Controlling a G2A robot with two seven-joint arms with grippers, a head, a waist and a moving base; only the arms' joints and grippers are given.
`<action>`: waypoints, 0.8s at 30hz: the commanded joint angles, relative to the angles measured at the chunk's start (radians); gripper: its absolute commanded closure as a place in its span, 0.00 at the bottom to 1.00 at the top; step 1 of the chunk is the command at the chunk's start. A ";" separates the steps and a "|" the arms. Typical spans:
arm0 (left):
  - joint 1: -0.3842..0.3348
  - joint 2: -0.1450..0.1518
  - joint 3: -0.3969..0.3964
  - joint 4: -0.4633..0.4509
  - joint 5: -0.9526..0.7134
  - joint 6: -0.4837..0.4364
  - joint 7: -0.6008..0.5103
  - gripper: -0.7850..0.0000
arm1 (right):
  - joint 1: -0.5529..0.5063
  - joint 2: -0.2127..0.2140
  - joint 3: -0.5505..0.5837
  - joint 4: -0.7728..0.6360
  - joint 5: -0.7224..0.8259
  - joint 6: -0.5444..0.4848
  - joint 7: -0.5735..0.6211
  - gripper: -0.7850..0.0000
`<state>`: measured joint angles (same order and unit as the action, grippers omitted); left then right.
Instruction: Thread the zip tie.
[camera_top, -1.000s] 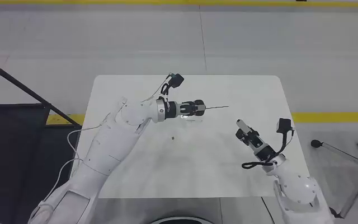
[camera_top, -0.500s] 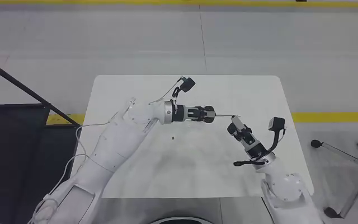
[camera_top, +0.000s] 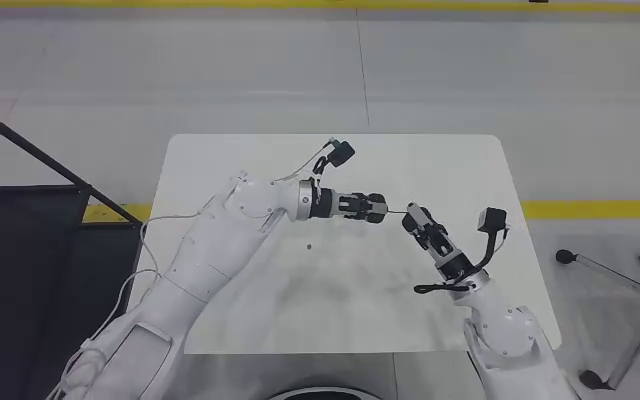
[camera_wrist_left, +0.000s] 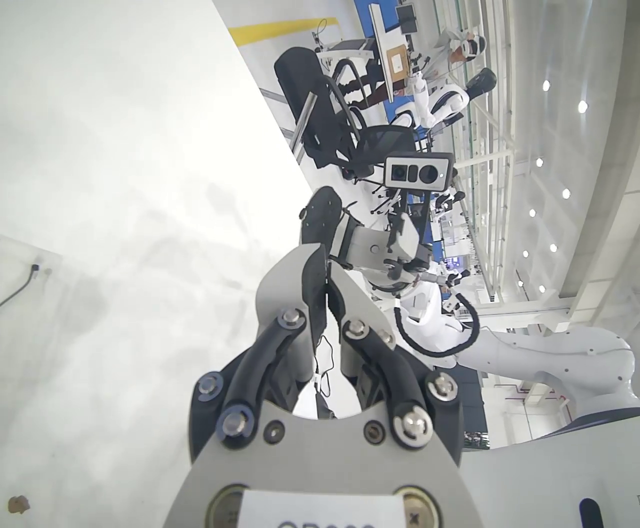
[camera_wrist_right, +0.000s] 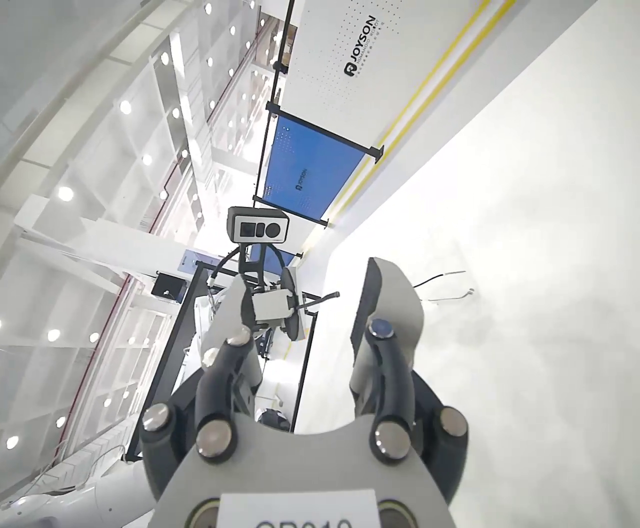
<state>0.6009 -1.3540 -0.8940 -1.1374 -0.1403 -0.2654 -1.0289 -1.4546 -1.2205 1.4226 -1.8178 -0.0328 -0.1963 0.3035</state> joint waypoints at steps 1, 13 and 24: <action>-0.003 -0.001 0.001 0.003 0.001 -0.001 -0.001 1.00 | 0.002 0.000 0.000 0.002 0.001 0.002 0.001 0.58; -0.005 0.001 -0.003 0.009 0.007 -0.004 -0.014 1.00 | 0.002 0.001 0.007 0.010 -0.004 0.005 0.009 0.90; -0.004 0.003 -0.007 0.007 0.011 -0.002 -0.019 1.00 | 0.000 0.002 0.012 0.013 0.001 0.000 0.026 0.89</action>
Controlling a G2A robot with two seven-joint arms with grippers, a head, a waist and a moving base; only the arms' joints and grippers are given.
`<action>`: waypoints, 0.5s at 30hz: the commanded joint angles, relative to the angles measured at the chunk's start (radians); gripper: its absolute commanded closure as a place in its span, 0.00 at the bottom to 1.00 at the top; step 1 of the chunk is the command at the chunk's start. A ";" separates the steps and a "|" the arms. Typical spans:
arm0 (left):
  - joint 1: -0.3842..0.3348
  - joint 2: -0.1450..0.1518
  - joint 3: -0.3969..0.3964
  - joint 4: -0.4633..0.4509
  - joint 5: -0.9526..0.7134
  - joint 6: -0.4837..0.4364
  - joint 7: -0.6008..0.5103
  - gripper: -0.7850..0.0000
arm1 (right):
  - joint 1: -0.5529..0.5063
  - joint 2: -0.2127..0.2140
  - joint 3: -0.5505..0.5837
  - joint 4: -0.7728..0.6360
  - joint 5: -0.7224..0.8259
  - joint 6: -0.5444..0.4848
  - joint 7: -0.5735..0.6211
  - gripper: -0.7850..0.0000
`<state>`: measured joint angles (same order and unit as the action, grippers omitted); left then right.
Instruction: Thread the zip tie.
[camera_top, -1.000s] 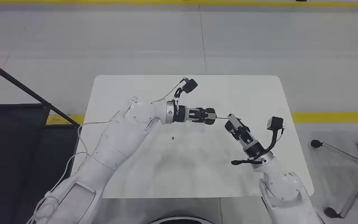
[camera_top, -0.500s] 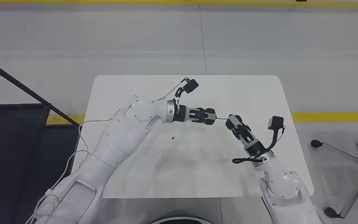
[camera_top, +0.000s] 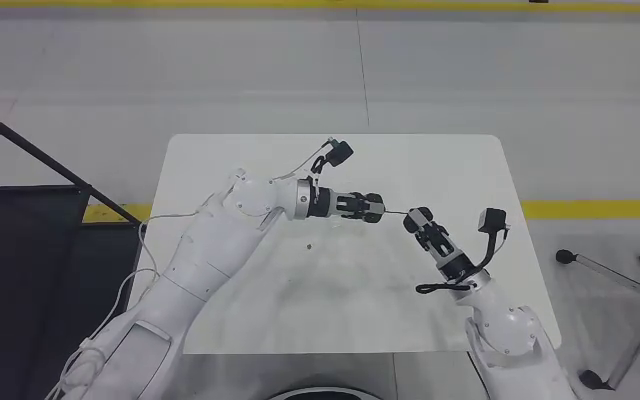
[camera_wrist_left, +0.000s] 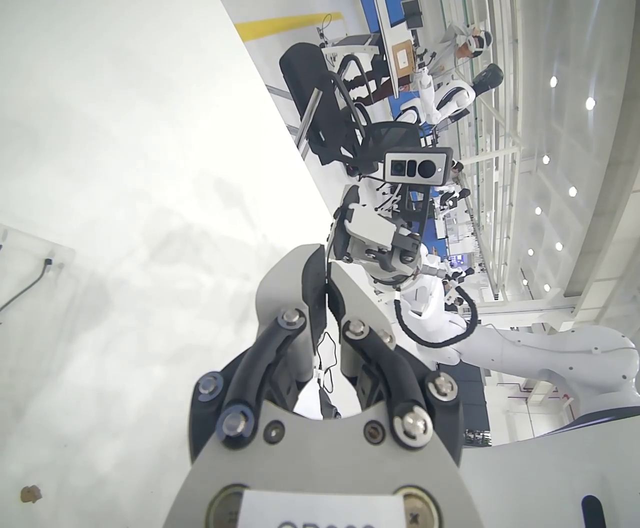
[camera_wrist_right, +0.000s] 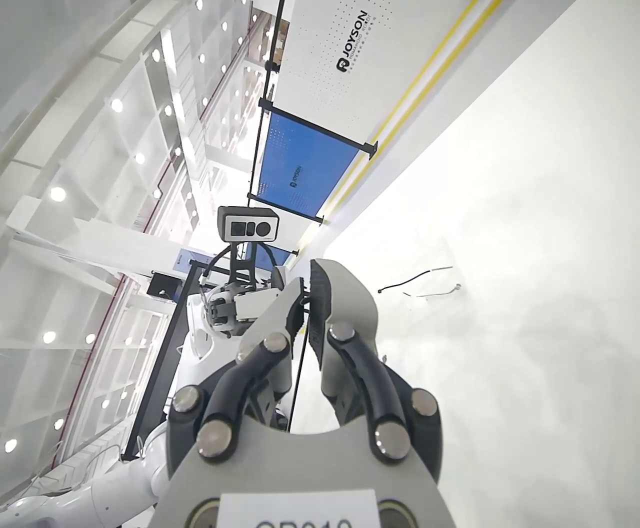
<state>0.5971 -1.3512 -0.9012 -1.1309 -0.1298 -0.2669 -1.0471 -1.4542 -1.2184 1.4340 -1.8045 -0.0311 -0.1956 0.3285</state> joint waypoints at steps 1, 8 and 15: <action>0.000 0.000 0.000 0.000 0.000 0.000 -0.001 1.00 | 0.000 0.000 0.001 0.000 0.000 -0.001 0.001 0.91; -0.001 -0.001 0.002 0.001 0.000 -0.001 -0.002 1.00 | 0.000 0.001 0.002 0.003 0.003 -0.002 0.006 1.00; 0.004 -0.003 -0.013 -0.001 -0.015 -0.009 0.069 0.00 | -0.003 -0.002 0.008 0.003 0.031 0.000 -0.029 1.00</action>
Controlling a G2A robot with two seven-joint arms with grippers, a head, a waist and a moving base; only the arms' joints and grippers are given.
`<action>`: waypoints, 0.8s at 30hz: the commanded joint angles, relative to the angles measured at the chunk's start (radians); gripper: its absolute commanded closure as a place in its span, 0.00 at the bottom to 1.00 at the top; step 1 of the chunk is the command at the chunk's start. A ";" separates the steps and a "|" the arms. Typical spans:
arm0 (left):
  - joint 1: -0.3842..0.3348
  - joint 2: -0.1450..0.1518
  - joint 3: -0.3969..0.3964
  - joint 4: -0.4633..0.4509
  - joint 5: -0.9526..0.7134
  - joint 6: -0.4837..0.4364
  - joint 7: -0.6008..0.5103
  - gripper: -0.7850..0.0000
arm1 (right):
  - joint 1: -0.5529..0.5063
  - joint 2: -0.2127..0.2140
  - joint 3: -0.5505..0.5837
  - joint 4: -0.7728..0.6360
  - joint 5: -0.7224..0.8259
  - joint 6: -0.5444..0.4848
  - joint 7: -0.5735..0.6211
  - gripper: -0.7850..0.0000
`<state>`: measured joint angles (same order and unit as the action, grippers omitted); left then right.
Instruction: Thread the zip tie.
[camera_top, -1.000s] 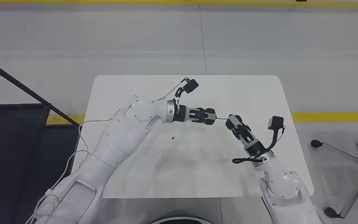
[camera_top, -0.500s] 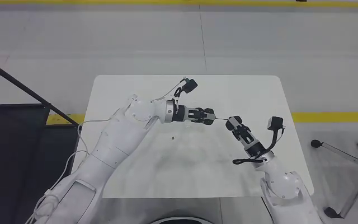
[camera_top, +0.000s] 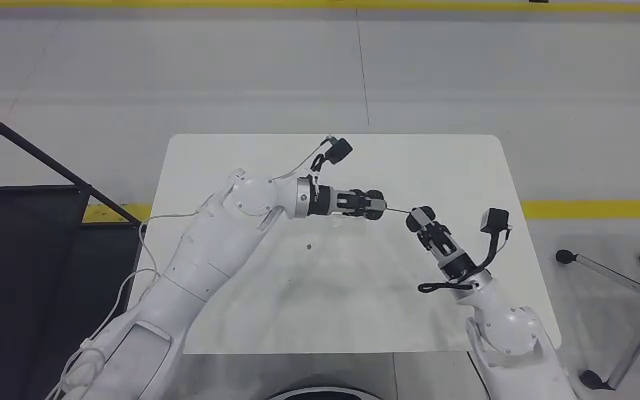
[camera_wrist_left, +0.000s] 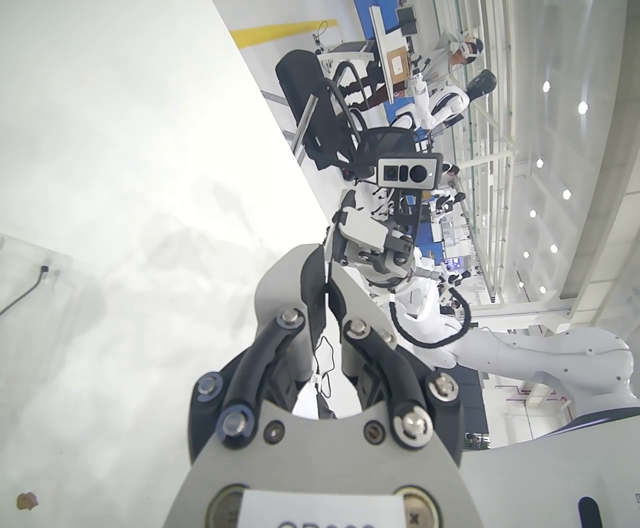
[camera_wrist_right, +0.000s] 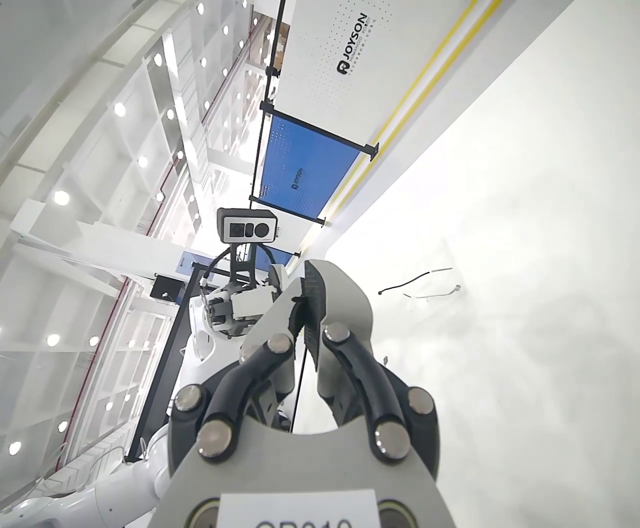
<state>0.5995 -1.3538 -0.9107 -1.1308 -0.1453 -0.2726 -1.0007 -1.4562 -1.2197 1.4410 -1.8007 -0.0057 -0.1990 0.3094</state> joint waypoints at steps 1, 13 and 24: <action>0.004 -0.001 -0.008 -0.003 0.006 -0.005 0.050 0.00 | -0.002 -0.002 0.001 -0.004 0.009 0.009 -0.024 1.00; 0.092 -0.008 -0.021 -0.138 0.172 0.017 0.461 0.00 | 0.000 -0.024 -0.033 -0.039 0.052 0.083 -0.256 1.00; 0.095 -0.008 -0.021 -0.142 0.172 0.017 0.466 0.00 | 0.003 -0.025 -0.032 -0.043 0.061 0.081 -0.248 1.00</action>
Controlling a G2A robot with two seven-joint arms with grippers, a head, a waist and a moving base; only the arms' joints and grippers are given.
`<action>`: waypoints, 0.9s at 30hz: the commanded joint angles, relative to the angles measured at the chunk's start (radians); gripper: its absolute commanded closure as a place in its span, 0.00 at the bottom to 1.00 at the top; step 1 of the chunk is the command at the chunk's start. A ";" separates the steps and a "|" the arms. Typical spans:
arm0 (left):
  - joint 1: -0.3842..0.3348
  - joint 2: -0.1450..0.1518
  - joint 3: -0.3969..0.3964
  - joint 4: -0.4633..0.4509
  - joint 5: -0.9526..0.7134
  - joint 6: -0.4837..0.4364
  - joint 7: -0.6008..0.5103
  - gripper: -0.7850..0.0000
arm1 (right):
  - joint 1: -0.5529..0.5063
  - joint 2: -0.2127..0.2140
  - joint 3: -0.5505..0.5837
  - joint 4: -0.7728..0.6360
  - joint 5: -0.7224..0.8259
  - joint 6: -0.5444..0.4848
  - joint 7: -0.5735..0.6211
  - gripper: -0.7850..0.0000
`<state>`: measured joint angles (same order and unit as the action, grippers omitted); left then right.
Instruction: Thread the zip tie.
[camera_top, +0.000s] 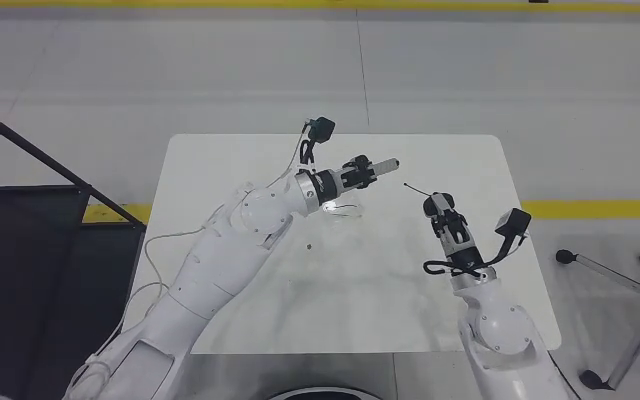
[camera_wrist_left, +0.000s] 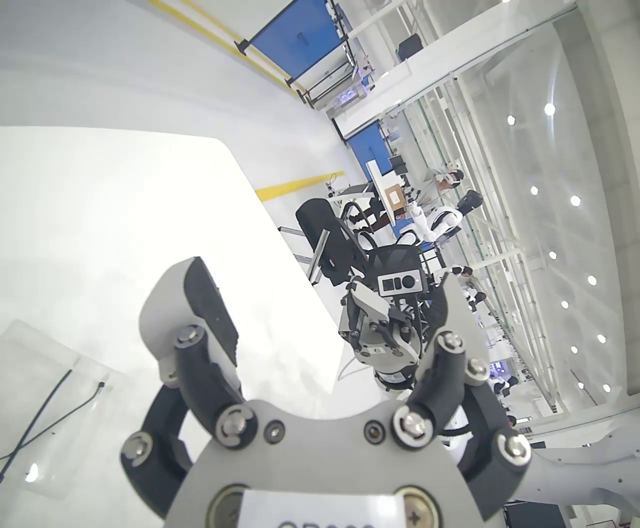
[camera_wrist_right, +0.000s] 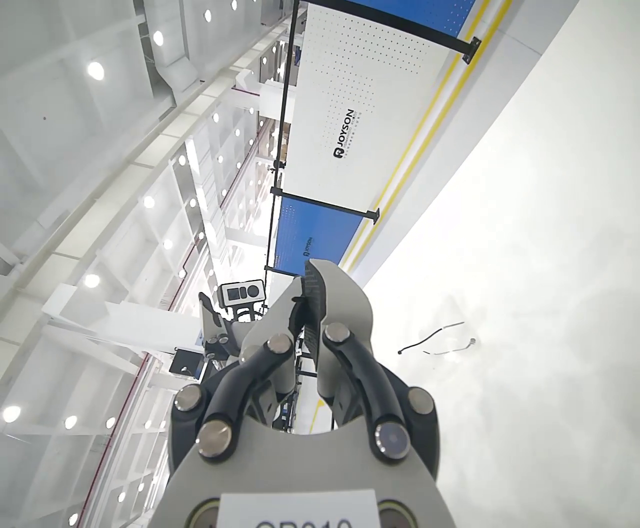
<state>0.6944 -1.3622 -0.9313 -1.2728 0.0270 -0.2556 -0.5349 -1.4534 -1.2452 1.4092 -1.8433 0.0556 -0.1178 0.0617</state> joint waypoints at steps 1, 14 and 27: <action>0.000 0.000 0.000 0.000 0.000 0.000 0.000 0.00 | 0.000 0.000 0.000 0.000 0.000 0.000 0.000 1.00; 0.058 -0.040 0.069 0.020 -0.003 -0.051 0.250 0.00 | 0.006 -0.019 -0.044 -0.023 -0.053 0.006 -0.188 1.00; 0.044 -0.137 0.194 0.162 -0.114 -0.166 0.462 0.00 | 0.037 -0.049 -0.137 -0.003 -0.137 0.026 -0.361 1.00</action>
<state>0.7448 -1.4916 -0.7465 -1.1277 -0.0782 -0.4263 -0.0691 -1.4178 -1.2926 1.2792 -1.8493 -0.0730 -0.0917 -0.2877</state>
